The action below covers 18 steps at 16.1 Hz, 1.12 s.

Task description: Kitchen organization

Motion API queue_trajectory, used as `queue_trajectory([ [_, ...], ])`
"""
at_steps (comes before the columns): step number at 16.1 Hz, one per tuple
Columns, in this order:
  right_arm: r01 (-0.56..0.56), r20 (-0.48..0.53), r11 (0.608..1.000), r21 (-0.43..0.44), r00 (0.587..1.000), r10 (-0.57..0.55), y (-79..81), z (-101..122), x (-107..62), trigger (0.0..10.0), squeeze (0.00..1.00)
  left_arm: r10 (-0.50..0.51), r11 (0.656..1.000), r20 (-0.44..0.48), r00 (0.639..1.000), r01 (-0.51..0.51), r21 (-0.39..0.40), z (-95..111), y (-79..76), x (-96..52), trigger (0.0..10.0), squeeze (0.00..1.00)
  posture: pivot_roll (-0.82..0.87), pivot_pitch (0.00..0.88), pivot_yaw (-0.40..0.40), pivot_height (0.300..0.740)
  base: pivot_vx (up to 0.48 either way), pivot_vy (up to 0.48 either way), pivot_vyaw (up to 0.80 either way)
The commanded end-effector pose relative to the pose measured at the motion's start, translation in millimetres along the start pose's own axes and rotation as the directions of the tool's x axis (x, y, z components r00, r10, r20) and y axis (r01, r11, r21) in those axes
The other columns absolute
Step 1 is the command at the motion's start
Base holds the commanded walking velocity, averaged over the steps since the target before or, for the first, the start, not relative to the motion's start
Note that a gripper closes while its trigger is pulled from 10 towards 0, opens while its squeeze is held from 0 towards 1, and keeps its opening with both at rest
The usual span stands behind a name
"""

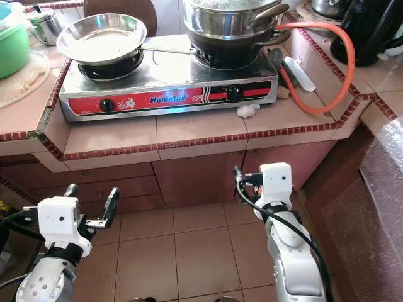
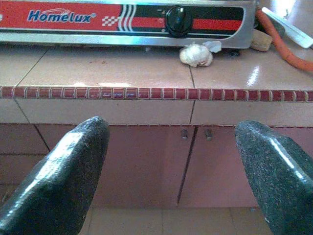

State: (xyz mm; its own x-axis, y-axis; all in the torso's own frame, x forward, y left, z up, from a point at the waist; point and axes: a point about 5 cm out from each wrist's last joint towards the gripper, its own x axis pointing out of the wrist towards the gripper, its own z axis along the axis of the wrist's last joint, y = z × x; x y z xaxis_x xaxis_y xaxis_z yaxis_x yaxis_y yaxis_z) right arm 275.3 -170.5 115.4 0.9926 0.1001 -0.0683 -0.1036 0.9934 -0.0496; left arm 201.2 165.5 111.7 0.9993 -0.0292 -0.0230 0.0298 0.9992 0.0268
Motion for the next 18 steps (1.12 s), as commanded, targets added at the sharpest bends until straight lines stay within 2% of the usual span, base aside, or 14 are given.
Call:
queue_trajectory([
  [1,0.009,0.002,1.0,0.003,1.0,-0.009,-0.6,1,0.1,10.0,0.0,0.024,1.0,-0.019,1.0,-0.024,0.011,-5,5.6,0.4,10.0,0.0,-0.08,0.173,0.045,0.74,0.0,0.0,0.0],
  [5,-0.007,0.012,1.0,-0.002,1.0,0.007,1.7,3,2.3,10.0,0.0,0.028,0.999,-0.018,0.999,-0.027,0.027,-8,7.7,6.3,10.0,0.0,-0.08,0.173,0.046,0.74,0.0,0.0,0.0],
  [8,-0.013,-0.014,1.0,-0.004,1.0,0.012,2.5,0,3.6,10.0,0.0,0.039,0.997,-0.009,0.999,-0.039,0.061,-9,10.4,10.5,10.0,0.0,-0.08,0.172,0.042,0.74,0.0,0.0,-0.72],
  [10,-0.012,-0.013,1.0,-0.003,1.0,0.012,3.2,0,4.0,10.0,0.0,0.021,0.999,-0.028,0.999,-0.02,0.029,-12,8.3,10.5,10.0,0.0,-0.08,0.17,0.042,0.74,0.0,0.0,-0.77],
  [18,-0.009,-0.009,1.0,0.002,1.0,0.009,4.6,-1,6.8,10.0,0.0,0.04,0.999,-0.023,0.999,-0.039,0.038,-15,12.4,16.2,10.0,0.0,-0.09,0.157,0.048,0.74,0.0,0.0,-0.77],
])
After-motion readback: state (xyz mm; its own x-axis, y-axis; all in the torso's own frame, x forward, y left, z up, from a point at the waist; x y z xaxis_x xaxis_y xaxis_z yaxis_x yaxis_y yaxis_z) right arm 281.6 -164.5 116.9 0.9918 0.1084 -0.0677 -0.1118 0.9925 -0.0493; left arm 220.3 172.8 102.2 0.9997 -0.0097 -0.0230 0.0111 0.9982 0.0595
